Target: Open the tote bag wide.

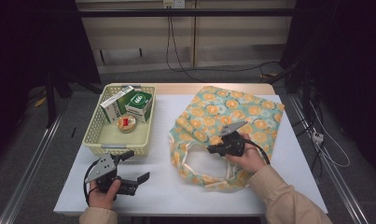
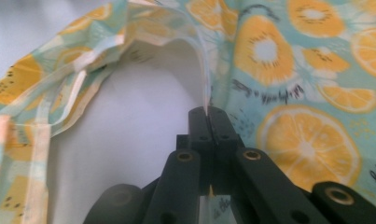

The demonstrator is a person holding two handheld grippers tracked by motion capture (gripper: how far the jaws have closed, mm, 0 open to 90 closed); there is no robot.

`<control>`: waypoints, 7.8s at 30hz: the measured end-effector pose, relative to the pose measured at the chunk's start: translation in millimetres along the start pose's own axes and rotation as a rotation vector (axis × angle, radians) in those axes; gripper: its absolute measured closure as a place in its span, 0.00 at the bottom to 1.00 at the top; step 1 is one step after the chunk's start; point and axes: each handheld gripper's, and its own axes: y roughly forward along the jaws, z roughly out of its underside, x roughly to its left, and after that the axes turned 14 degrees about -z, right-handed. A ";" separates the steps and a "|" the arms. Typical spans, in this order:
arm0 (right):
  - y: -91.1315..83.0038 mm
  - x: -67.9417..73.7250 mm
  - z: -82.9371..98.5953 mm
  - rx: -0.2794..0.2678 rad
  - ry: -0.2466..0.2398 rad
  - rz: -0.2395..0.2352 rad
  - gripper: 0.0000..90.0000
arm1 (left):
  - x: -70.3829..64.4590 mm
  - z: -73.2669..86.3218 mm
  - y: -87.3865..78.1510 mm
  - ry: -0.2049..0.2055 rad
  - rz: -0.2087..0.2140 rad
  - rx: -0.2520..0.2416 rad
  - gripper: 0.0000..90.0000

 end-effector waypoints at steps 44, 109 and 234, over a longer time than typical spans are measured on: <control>23.1 85.6 -3.3 -0.003 -0.075 -0.144 0.32 | -0.7 -1.9 0.3 0.016 0.002 0.003 0.03; -20.8 -43.1 -27.9 -0.118 0.180 0.045 0.97 | 4.9 1.6 -1.8 -0.012 -0.007 -0.003 0.03; -20.4 -20.4 -18.8 -0.077 0.076 0.195 0.62 | 2.2 1.7 0.6 -0.012 0.009 0.007 0.03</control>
